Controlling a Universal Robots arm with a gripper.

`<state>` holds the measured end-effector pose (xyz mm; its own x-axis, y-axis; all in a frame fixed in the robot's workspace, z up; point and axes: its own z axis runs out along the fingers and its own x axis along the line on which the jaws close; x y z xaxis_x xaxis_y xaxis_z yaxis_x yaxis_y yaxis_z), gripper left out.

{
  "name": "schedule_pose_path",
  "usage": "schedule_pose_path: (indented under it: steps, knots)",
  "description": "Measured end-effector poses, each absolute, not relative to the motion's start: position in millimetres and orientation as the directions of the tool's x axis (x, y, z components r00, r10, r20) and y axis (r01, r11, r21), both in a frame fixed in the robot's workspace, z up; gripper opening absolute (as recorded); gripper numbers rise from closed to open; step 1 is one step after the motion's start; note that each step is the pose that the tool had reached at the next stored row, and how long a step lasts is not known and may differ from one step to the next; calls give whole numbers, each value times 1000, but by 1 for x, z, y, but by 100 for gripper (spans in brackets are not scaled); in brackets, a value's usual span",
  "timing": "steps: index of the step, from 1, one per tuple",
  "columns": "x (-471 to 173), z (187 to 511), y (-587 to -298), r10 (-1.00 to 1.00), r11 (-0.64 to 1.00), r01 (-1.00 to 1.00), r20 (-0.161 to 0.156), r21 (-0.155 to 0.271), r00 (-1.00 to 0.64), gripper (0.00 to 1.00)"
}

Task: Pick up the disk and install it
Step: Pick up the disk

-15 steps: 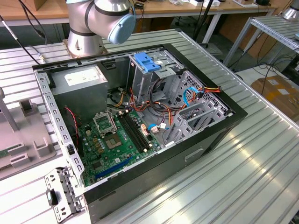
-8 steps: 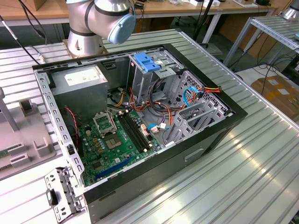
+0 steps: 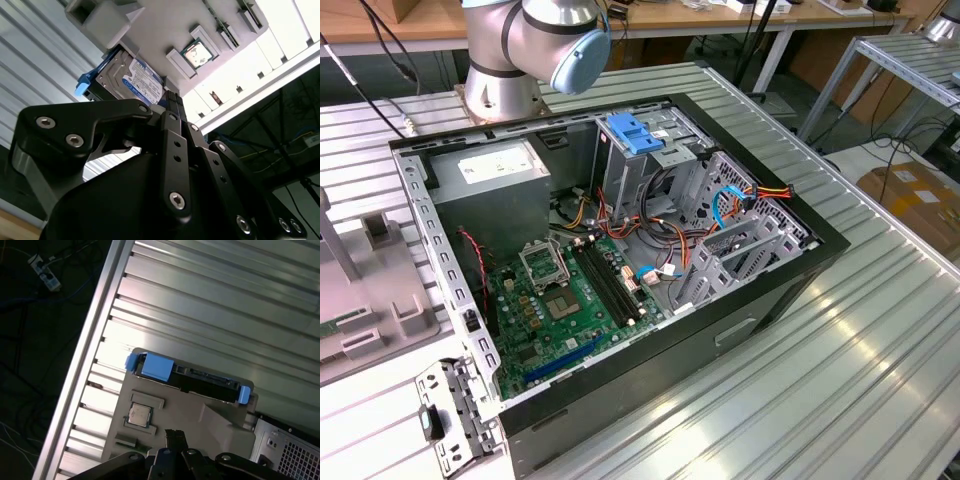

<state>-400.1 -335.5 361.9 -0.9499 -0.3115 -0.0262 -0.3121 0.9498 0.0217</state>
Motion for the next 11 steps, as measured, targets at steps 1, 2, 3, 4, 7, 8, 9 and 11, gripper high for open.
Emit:
schedule_pose_path:
  steps: [1, 2, 3, 4, 7, 8, 9, 11]
  knots:
    - [-400, 362, -335, -316, 948, -317, -26, 22, -948, 11]
    - [-400, 362, -335, -323, 946, -324, -26, 22, -946, 11]
    - [-400, 362, -335, -330, 944, -331, -26, 22, -944, 11]
    - [-400, 362, -335, -334, 942, -334, -26, 22, -942, 11]
    - [-400, 362, -335, -346, 938, -347, -26, 22, -938, 11]
    - [-400, 362, -335, -350, 936, -350, -26, 22, -936, 11]
    - [-400, 362, -335, -354, 935, -354, -26, 22, -935, 11]
    - [-400, 362, -335, -363, 931, -363, -26, 22, -932, 11]
